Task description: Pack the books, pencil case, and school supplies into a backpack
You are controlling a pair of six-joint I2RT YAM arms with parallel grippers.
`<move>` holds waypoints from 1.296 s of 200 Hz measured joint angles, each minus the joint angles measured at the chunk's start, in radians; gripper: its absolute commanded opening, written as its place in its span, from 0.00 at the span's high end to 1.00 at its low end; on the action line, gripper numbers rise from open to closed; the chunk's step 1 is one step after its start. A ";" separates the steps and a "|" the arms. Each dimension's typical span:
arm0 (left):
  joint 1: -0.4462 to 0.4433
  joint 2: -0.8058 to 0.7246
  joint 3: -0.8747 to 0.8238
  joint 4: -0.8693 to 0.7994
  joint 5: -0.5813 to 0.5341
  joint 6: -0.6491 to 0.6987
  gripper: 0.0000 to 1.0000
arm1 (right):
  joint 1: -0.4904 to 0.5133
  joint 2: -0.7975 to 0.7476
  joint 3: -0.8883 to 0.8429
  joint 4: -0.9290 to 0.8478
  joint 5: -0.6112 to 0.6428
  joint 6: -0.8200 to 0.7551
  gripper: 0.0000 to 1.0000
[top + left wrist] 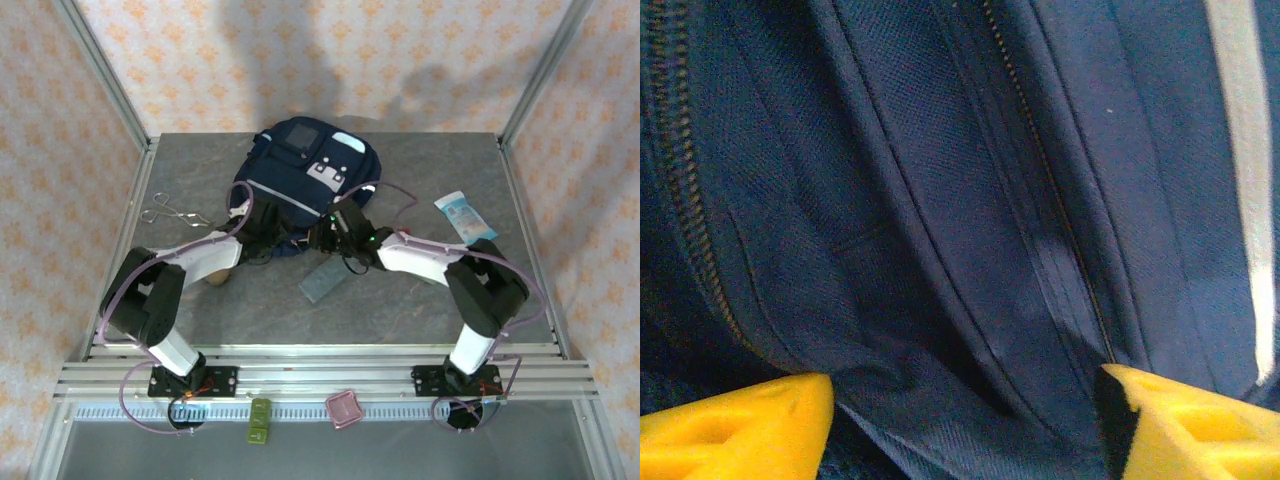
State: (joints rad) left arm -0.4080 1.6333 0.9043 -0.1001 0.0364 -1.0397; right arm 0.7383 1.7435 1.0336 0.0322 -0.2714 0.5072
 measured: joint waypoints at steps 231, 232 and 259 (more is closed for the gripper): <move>0.031 0.010 0.009 0.001 0.037 0.001 0.34 | 0.067 0.281 0.221 0.012 -0.003 -0.088 0.61; 0.031 0.010 0.009 0.001 0.037 0.001 0.34 | 0.067 0.281 0.220 0.013 -0.003 -0.088 0.61; 0.031 0.010 0.004 0.008 0.037 0.001 0.34 | 0.067 0.270 0.198 0.037 -0.003 -0.081 0.62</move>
State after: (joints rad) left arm -0.3775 1.6428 0.9081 -0.0925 0.0734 -1.0389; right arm 0.8055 2.0136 1.2320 0.0696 -0.2741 0.4259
